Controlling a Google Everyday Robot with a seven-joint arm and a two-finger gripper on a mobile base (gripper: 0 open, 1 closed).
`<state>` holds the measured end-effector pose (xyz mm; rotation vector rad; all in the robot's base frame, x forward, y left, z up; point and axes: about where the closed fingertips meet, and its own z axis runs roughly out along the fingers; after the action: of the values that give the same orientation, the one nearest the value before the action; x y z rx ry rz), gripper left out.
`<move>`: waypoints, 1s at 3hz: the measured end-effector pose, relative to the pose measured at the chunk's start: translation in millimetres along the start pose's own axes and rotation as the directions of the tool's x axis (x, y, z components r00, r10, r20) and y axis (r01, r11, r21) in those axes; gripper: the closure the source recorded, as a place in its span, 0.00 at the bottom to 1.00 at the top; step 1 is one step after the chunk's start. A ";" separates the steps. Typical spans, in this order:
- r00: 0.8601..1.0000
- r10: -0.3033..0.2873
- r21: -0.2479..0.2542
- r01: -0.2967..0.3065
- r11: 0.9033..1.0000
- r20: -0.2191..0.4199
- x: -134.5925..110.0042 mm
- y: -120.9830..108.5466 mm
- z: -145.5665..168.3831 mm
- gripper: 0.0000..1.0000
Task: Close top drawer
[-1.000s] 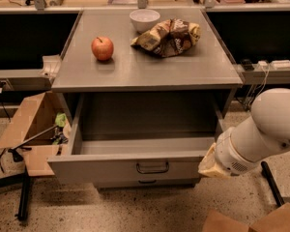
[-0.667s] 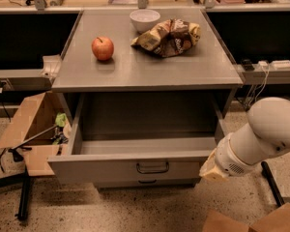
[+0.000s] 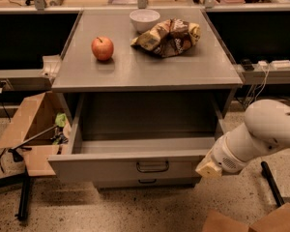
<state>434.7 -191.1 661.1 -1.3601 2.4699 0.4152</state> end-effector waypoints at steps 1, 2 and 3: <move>0.994 0.069 -0.031 -0.067 0.997 0.082 -19.5 -6.2 24.3 1.00; 0.994 0.069 -0.031 -0.067 0.997 0.082 -19.5 -6.2 24.3 1.00; 0.987 0.124 0.032 -0.128 0.991 0.100 -26.3 -25.2 27.1 1.00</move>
Offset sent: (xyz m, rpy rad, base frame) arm 0.0155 0.0170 -0.0121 0.0755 0.0024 -0.0516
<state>472.6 -173.4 643.7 -1.1446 2.4780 0.4487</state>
